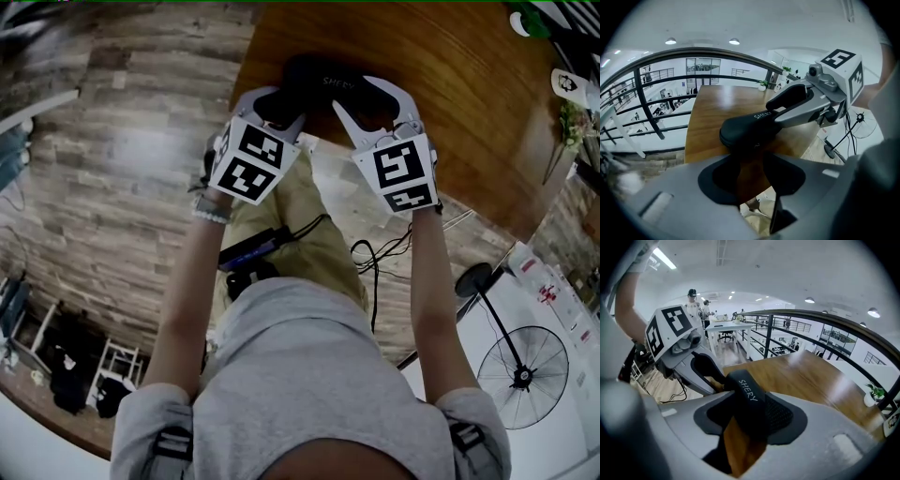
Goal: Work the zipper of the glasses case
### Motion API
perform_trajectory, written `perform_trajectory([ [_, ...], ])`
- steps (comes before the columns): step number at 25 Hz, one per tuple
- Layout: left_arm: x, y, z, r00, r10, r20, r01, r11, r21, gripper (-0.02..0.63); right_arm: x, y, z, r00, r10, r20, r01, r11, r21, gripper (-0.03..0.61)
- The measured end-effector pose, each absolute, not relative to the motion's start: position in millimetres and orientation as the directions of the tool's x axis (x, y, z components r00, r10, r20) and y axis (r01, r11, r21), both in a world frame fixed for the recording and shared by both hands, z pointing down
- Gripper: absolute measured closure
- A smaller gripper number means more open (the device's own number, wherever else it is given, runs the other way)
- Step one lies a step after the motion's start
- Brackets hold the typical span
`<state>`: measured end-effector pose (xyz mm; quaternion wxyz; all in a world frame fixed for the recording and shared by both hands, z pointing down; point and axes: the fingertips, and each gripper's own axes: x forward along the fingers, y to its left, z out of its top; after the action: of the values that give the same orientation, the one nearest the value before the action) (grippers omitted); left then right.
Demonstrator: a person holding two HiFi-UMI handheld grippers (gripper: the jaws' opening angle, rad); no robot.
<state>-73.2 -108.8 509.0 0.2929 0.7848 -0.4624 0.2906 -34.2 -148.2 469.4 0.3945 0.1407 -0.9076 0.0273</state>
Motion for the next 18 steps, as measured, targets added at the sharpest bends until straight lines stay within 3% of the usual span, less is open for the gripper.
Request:
perform_trajectory([
  [6,-71.7,-109.5,510.4,0.389,-0.552,0.738,-0.906,-0.374,0.198,0.465,-35.6,-146.6,467.4,-0.654,-0.229,0.721,-0.272,0.960,0.058,0.379],
  [9,-72.1,-109.2,511.3,0.379,-0.546,0.748,-0.909,-0.373,0.188,0.559,-36.3,-144.7,467.5,-0.653,-0.234,0.720,-0.269,0.961,0.068,0.379],
  [11,-70.0,-110.1,510.4,0.375,-0.543,0.751,-0.906,-0.385,0.175,0.580,-37.0,-143.6,467.4,-0.653,-0.237,0.719,-0.267,0.961,0.074,0.379],
  [18,-67.1,-105.4,511.1,0.371,-0.535,0.759,-0.898,-0.416,0.146,0.594,-36.2,-142.0,467.5,-0.646,-0.250,0.721,-0.254,0.961,0.106,0.379],
])
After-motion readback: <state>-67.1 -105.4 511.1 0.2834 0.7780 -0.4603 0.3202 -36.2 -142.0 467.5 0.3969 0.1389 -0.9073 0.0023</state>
